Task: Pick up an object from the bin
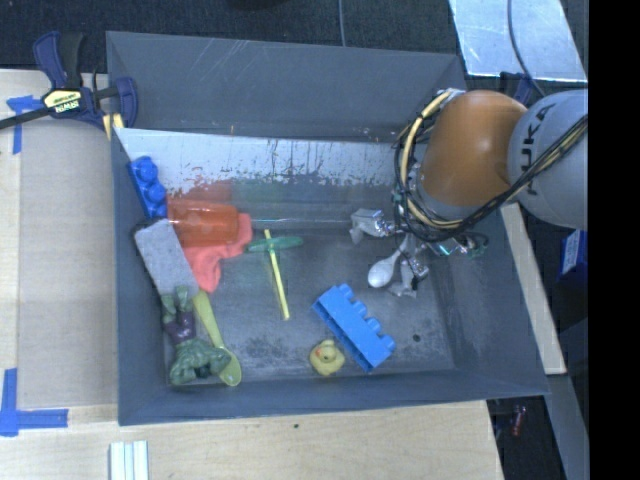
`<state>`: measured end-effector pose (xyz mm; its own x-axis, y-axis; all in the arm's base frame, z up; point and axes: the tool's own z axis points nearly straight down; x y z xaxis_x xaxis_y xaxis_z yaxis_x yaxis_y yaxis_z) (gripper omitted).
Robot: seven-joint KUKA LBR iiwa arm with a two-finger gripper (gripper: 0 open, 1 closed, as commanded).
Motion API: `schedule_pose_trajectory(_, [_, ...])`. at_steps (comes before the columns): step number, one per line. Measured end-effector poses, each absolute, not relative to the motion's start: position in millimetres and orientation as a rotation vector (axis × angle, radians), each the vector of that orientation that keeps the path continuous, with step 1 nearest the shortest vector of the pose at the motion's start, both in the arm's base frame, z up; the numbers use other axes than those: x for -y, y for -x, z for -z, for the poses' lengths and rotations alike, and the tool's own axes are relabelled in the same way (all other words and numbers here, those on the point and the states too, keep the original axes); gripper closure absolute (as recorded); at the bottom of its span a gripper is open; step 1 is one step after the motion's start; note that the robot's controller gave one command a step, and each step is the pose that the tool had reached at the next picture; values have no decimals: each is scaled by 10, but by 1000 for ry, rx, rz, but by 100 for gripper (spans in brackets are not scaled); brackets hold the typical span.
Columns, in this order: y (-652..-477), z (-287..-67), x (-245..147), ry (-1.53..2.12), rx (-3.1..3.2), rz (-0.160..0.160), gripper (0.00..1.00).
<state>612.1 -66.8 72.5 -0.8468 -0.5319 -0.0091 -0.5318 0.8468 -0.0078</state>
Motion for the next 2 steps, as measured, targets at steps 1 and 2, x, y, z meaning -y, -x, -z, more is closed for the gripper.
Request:
schedule_pose_trajectory(1, [-6116, -715, 673, 859, -3008, 9, 100])
schedule_pose_trajectory(2, [-6115, -717, 673, 860, -3008, 9, 100])
